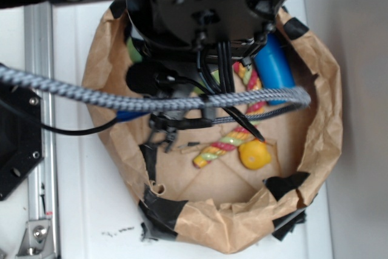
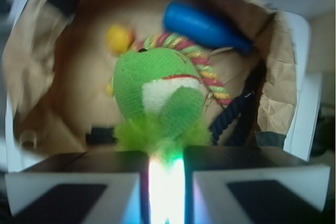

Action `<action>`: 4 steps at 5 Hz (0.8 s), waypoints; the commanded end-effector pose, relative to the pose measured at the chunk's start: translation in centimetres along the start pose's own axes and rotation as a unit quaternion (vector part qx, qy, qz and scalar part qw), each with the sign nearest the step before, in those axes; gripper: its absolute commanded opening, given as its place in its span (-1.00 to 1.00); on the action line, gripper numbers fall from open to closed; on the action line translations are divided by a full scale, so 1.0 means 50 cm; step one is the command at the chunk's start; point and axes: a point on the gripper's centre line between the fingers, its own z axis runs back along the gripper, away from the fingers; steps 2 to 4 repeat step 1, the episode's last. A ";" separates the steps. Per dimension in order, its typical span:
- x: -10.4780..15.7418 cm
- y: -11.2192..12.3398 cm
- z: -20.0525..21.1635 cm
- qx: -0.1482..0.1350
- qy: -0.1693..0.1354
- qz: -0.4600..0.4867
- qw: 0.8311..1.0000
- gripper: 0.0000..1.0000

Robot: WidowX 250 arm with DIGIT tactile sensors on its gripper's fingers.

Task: Grab the green animal.

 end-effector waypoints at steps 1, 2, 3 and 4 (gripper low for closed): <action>0.015 -0.044 0.004 0.017 -0.029 0.029 0.999 -0.75; 0.015 -0.044 0.004 0.017 -0.029 0.029 0.999 -0.75; 0.015 -0.044 0.004 0.017 -0.029 0.029 0.999 -0.75; 0.015 -0.044 0.004 0.017 -0.029 0.029 0.999 -0.75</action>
